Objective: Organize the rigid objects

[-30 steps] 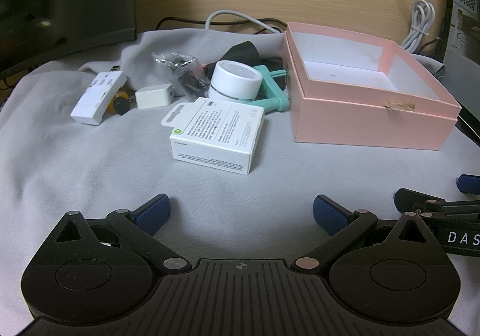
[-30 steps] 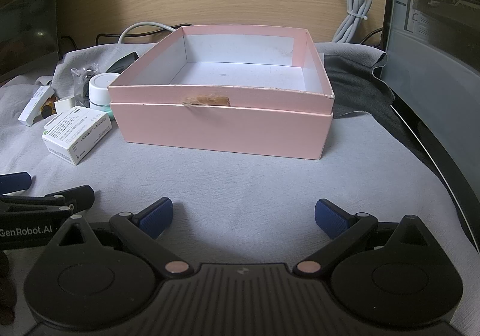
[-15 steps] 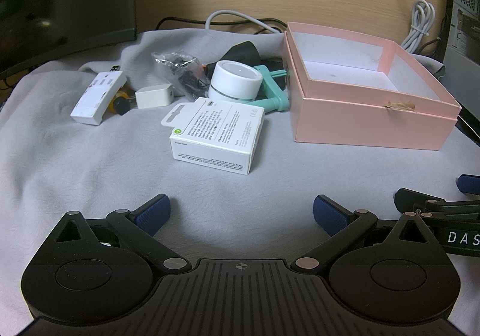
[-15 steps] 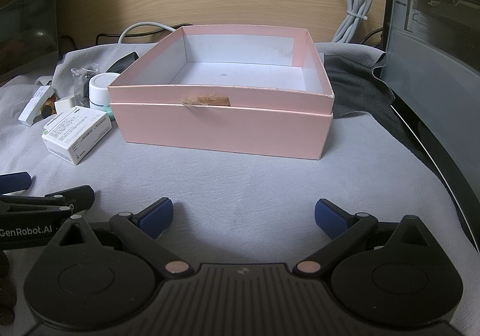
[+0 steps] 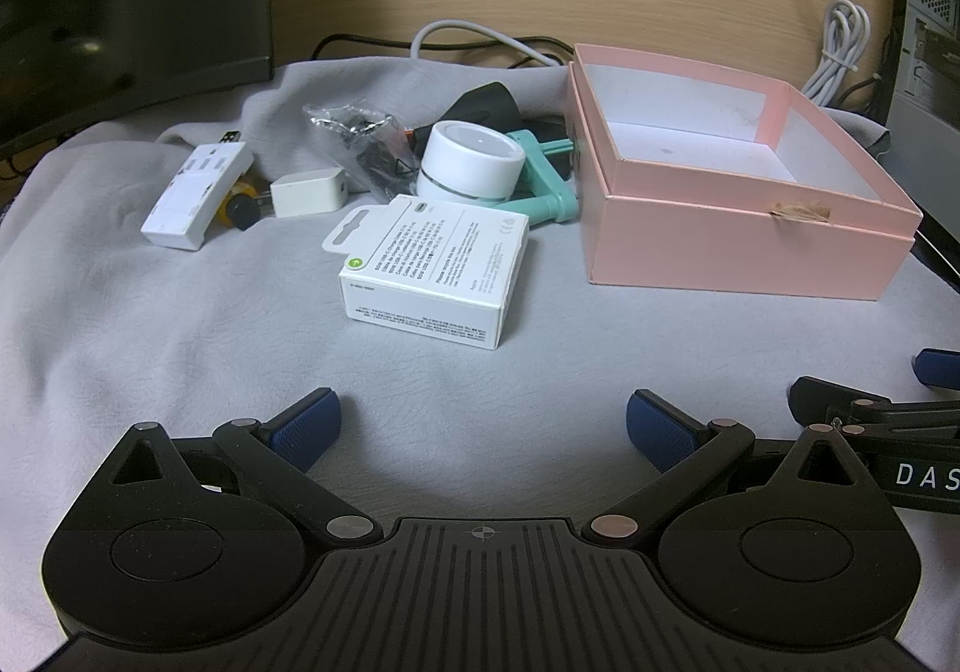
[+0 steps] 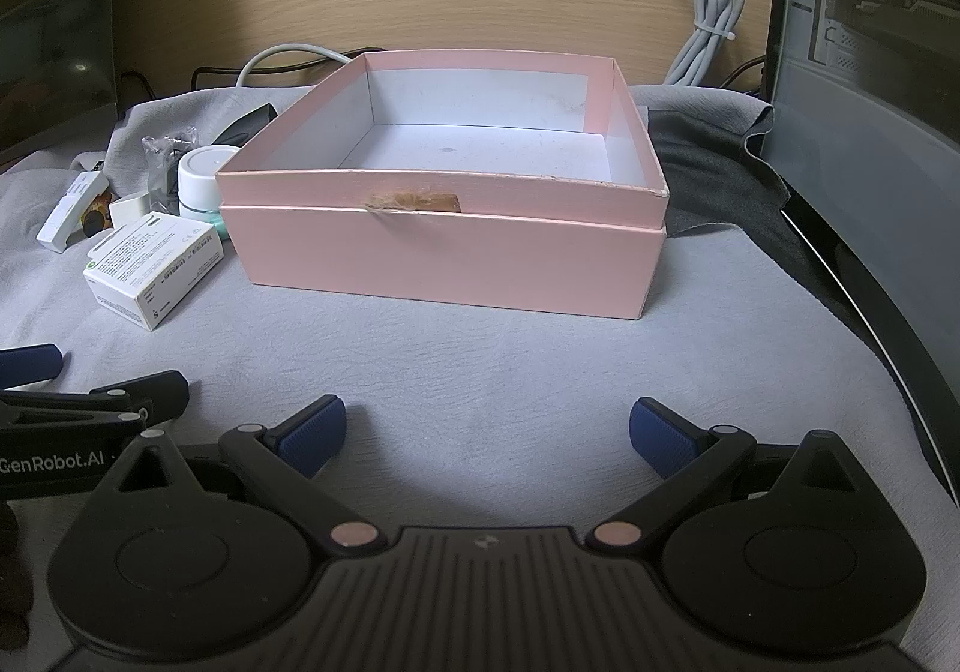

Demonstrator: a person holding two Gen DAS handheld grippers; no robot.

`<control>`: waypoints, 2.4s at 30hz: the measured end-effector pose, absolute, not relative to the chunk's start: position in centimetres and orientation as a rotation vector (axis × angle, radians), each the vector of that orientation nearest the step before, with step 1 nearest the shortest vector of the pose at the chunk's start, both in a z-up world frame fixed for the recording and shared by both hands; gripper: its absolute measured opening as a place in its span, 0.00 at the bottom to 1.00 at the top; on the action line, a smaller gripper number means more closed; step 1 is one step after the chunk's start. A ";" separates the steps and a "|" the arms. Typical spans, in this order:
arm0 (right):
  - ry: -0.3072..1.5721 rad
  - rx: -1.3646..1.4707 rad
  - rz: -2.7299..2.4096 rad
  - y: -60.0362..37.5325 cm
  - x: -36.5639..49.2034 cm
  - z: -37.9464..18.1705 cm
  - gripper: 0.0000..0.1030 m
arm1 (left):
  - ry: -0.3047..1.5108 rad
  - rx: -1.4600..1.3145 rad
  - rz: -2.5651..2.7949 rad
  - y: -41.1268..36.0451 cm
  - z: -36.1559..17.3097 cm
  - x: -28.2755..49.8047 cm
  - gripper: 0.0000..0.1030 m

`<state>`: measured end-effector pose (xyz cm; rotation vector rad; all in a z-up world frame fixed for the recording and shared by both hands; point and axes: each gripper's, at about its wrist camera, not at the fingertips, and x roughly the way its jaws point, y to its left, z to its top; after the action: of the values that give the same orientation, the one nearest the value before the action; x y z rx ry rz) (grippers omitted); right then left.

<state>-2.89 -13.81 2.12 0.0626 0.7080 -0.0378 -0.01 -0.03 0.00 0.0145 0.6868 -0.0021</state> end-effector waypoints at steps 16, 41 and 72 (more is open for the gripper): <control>0.708 0.062 -0.040 -13.8 -3.0 2.2 0.98 | 0.687 0.013 -0.002 0.0 0.0 0.0 1.00; 0.830 0.006 0.104 -14.4 -3.1 3.0 1.00 | 0.812 -0.461 0.050 7.1 4.4 6.2 1.00; 0.790 -0.003 0.142 -14.7 -4.1 2.9 1.00 | 0.893 -0.236 0.103 9.2 3.8 6.6 1.00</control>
<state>-4.14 -14.68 2.91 -0.0035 0.7895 0.1418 6.58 9.19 3.77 -0.2360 0.8928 0.1033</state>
